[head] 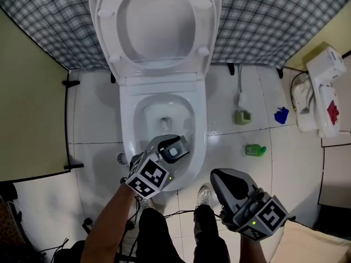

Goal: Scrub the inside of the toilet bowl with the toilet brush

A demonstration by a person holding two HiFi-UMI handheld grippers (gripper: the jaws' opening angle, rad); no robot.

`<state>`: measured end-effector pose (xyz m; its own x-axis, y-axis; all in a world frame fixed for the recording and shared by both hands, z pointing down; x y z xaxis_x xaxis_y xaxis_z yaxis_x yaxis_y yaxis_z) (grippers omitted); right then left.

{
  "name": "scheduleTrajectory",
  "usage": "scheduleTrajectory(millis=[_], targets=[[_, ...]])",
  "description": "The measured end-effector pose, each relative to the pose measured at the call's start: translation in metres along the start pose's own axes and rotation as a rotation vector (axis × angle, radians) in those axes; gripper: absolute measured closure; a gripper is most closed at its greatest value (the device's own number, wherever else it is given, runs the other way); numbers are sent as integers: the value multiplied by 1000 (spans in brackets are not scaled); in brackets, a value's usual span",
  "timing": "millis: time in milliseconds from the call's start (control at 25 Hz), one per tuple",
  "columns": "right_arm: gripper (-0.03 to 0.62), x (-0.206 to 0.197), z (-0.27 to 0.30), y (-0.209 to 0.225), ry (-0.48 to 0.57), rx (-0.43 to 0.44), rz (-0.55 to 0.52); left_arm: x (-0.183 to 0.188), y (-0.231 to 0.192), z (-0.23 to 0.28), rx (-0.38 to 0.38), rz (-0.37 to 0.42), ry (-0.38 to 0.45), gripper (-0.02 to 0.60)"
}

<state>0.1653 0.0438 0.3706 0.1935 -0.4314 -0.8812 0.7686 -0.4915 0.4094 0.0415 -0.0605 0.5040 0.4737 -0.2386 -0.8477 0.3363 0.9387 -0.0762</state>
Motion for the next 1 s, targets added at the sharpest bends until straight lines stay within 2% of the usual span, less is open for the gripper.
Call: scheduleTrajectory(millis=[520, 760, 1000], targets=[[593, -9, 6, -29, -3, 27, 2, -17, 37, -39, -240, 33, -135, 364], [592, -14, 9, -37, -3, 34, 5, -25, 49, -59, -304, 83, -200, 364], [593, -16, 14, -44, 4, 44, 10, -30, 48, -77, -331, 119, -253, 364]])
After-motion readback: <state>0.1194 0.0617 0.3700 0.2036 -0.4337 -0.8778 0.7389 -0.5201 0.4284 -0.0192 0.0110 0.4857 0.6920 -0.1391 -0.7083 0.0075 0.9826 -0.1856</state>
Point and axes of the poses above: the fingertips, and each gripper's own axes: z forward along the fingers, y to its right, x out of its top, the point moved 7 cm from there along -z, backward along the fingers
